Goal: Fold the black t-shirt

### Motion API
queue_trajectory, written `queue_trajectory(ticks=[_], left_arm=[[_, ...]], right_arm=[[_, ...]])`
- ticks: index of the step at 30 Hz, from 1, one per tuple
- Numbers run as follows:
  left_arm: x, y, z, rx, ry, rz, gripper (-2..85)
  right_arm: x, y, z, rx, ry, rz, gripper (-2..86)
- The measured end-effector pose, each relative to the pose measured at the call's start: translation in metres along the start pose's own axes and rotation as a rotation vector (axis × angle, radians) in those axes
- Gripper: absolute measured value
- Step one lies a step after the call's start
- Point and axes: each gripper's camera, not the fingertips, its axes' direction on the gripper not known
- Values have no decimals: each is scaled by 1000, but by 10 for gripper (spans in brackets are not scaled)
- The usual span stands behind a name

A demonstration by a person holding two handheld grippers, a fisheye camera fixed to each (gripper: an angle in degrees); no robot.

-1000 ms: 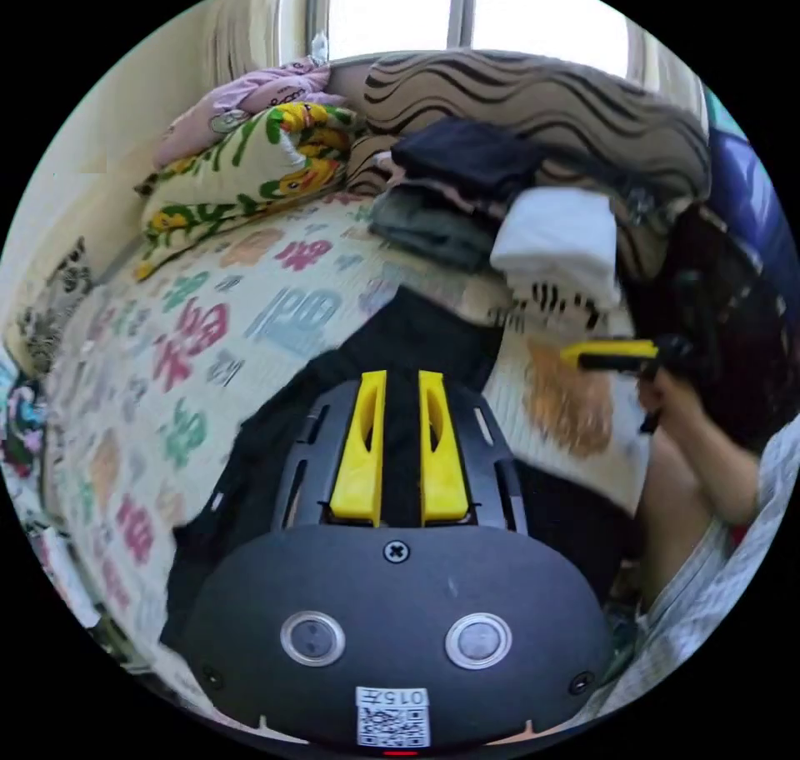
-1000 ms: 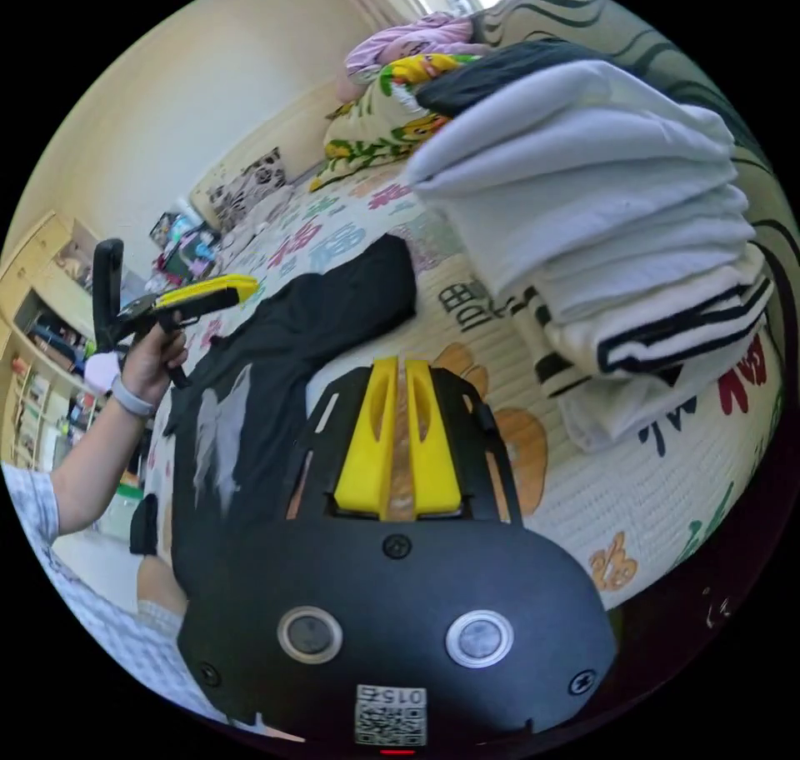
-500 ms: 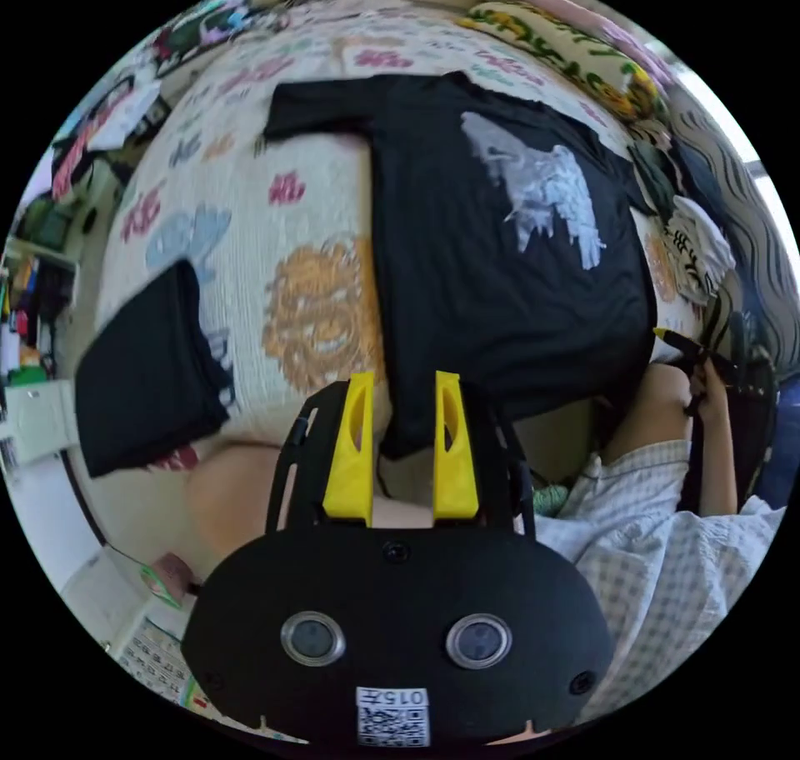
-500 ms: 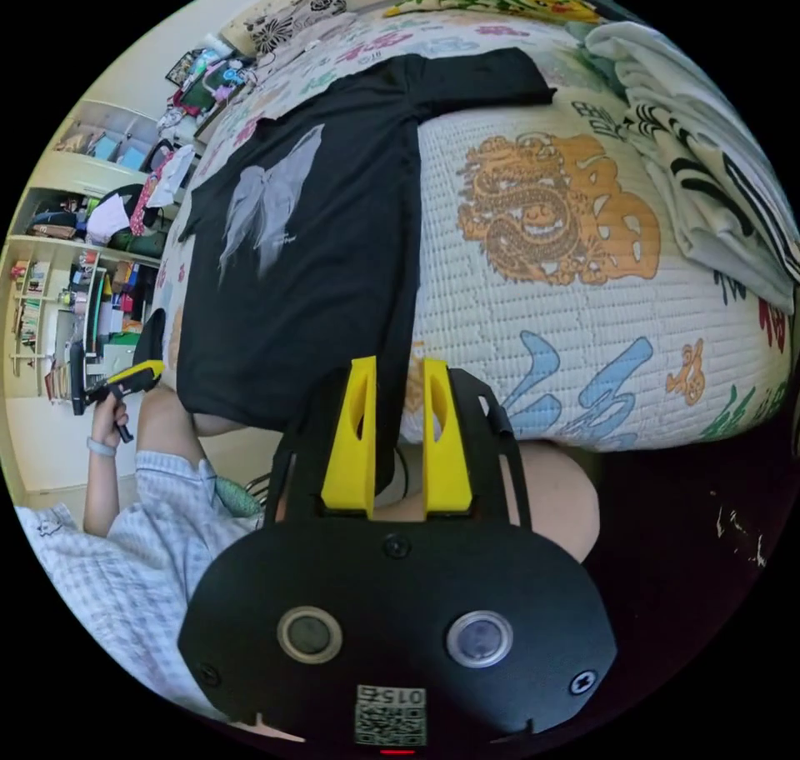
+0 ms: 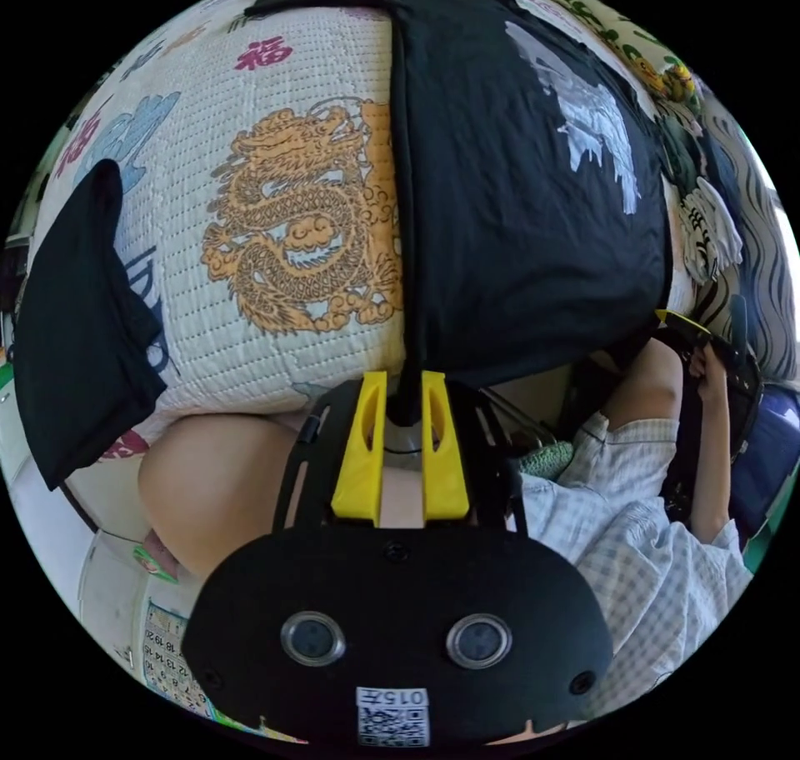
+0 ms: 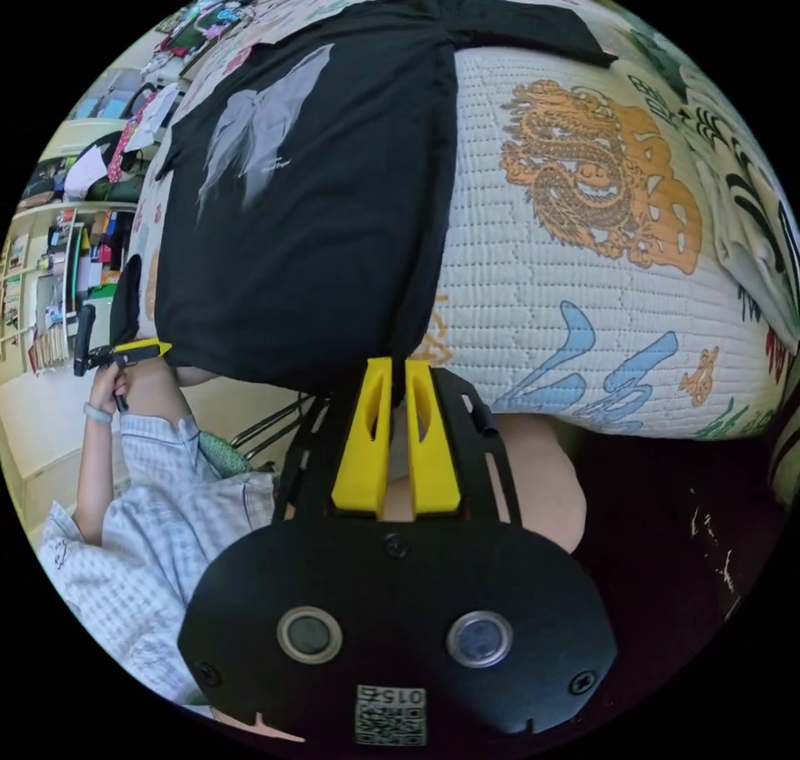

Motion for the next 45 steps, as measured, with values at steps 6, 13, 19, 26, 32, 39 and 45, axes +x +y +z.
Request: queue_trajectory(ticks=[6,13,19,26,32,39,45], left_arm=[[10,21,-10,98,8,67,-4],[16,-15,34,-68,-9,38,11],[31,-4,8,49,7,49,41],[118,-83,-87,378,-24,256,62],[321,-279,-104,394,-57,695,78],[548,-516,-23,344,121,868,87],[620,-594,78,147,4,869,61]], right_arm=[[-4,24,-22,-12,41,-46,-4],[-11,36,-12,-58,56,-29,12],[-9,70,-26,20,-5,2,53],[16,109,-103,487,-98,154,54],[41,64,-129,729,-127,291,65],[63,3,-123,789,-143,453,73],[61,-8,-133,779,-180,523,6]])
